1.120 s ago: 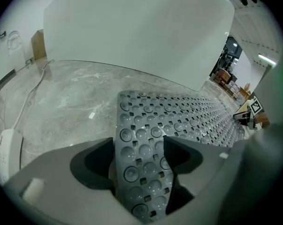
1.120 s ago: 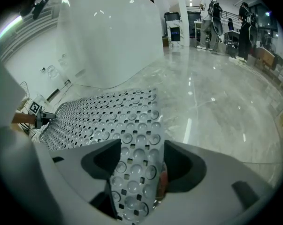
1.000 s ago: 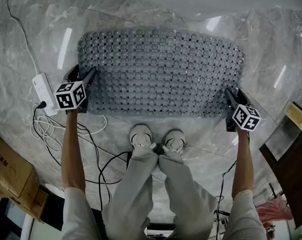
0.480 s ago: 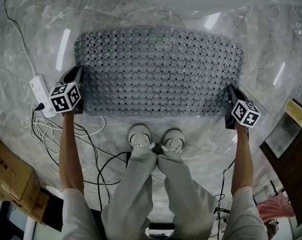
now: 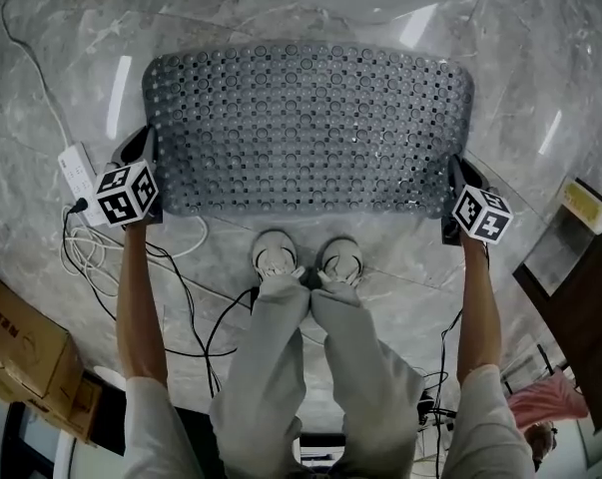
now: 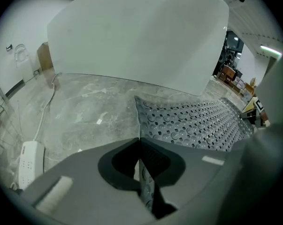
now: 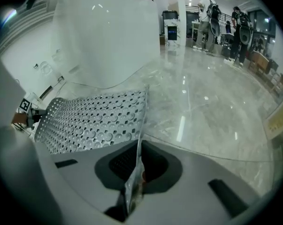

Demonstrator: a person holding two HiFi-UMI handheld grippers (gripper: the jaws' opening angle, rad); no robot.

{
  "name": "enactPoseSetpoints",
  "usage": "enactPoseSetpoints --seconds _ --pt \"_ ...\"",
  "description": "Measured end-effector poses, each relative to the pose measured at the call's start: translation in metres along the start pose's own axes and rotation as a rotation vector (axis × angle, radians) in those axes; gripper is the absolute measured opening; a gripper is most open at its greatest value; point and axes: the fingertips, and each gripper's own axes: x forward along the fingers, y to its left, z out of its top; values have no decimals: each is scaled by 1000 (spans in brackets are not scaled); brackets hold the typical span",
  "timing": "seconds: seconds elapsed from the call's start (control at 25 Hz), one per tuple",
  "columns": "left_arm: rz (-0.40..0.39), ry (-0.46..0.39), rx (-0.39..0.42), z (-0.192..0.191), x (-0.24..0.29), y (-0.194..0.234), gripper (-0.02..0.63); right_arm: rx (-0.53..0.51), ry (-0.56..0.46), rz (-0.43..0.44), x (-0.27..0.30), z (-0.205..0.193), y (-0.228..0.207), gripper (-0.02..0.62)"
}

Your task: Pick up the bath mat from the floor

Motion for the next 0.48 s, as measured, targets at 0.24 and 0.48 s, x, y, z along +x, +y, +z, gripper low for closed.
enactPoseSetpoints --seconds 0.24,0.48 --pt "-31 -23 16 26 -42 -26 20 -21 -27 3 -38 23 26 28" --pt "-68 -22 28 47 -78 -56 20 -54 -36 41 -78 47 62 26"
